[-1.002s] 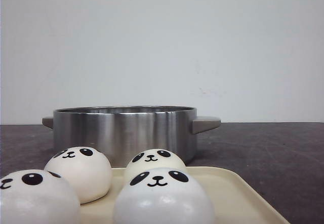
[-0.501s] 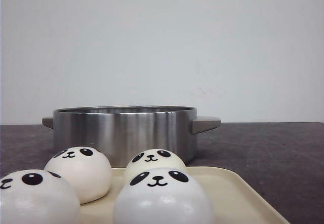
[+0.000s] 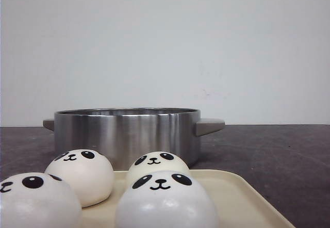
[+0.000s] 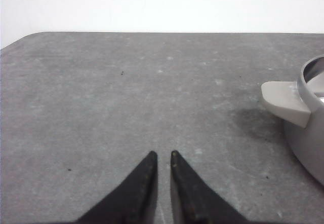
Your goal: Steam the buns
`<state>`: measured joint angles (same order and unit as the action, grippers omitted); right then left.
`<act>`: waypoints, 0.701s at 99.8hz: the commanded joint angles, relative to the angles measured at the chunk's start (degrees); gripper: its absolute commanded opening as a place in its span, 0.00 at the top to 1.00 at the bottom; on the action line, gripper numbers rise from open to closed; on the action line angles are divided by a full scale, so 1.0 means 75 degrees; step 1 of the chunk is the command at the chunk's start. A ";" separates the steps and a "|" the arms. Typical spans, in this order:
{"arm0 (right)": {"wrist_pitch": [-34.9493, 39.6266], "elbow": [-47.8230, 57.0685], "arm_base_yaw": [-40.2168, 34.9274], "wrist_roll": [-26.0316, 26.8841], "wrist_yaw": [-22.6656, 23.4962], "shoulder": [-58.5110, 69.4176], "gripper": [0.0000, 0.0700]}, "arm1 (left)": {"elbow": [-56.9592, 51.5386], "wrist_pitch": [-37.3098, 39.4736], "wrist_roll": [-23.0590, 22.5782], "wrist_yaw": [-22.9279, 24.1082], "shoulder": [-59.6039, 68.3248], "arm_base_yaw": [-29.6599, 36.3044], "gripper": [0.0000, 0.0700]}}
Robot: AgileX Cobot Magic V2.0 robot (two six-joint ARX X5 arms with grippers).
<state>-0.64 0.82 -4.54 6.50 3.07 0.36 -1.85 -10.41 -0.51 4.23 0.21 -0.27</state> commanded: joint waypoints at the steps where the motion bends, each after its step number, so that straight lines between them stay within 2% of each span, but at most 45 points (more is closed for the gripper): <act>1: -0.0067 -0.0015 -0.0015 0.0143 0.0017 -0.0020 0.99 | 0.0140 -0.0035 -0.0067 0.0038 -0.0003 -0.0017 1.00; 10: -0.0003 -0.0015 -0.0015 0.0143 0.0020 -0.0020 0.99 | 0.0140 -0.0009 0.0297 -0.0058 -0.0003 -0.0012 1.00; 20: -0.0003 -0.0015 -0.0015 0.0143 0.0020 -0.0020 0.99 | 0.0137 0.0035 0.2049 -0.0833 -0.0003 -0.0012 1.00; 38: -0.0020 -0.0015 -0.0015 0.0143 0.0020 -0.0020 0.99 | 0.0119 0.0210 0.3666 -0.1107 -0.0003 -0.0012 1.00; 61: -0.0073 -0.0012 -0.0015 0.0207 0.0026 -0.0020 0.99 | 0.0099 0.0195 0.4115 -0.2022 -0.0003 -0.0012 1.00; 70: -0.0262 0.0023 -0.0015 0.0988 0.0172 -0.0020 0.99 | 0.0047 0.0312 0.4637 -0.2410 -0.0003 -0.0012 1.00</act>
<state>-0.84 0.82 -4.54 8.12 3.27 0.36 -1.85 -9.56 29.95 -11.81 0.21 -0.25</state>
